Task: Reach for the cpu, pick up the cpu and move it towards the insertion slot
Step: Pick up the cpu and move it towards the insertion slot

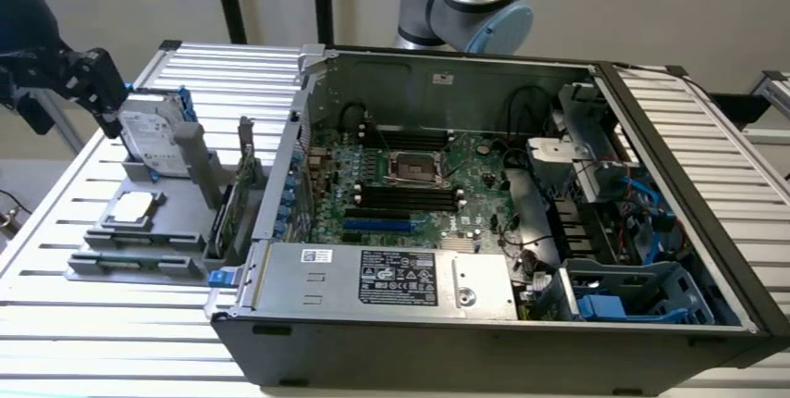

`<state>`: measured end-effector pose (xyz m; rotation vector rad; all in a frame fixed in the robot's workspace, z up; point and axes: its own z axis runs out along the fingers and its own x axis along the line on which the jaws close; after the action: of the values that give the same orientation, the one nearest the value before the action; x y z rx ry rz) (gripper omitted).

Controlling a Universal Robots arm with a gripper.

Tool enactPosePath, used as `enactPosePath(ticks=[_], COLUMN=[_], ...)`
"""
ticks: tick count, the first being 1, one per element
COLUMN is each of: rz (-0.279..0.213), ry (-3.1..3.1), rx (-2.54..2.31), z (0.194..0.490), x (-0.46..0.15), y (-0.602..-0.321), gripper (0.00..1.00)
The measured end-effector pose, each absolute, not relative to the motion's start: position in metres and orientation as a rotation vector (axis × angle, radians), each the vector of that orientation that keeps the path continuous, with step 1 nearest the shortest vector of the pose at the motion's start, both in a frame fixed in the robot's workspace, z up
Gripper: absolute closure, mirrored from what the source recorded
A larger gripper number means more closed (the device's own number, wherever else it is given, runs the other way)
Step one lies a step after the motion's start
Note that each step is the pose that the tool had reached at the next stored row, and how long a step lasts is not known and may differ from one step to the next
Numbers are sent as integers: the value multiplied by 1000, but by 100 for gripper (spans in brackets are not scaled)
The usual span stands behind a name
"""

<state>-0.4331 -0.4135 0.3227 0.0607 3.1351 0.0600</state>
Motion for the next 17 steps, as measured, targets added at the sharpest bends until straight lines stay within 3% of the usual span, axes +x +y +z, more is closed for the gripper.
enactPosePath(ticks=[17], rz=[60], ry=[3136], rx=[30], z=[292], x=[-433], y=[-414], gripper=[17])
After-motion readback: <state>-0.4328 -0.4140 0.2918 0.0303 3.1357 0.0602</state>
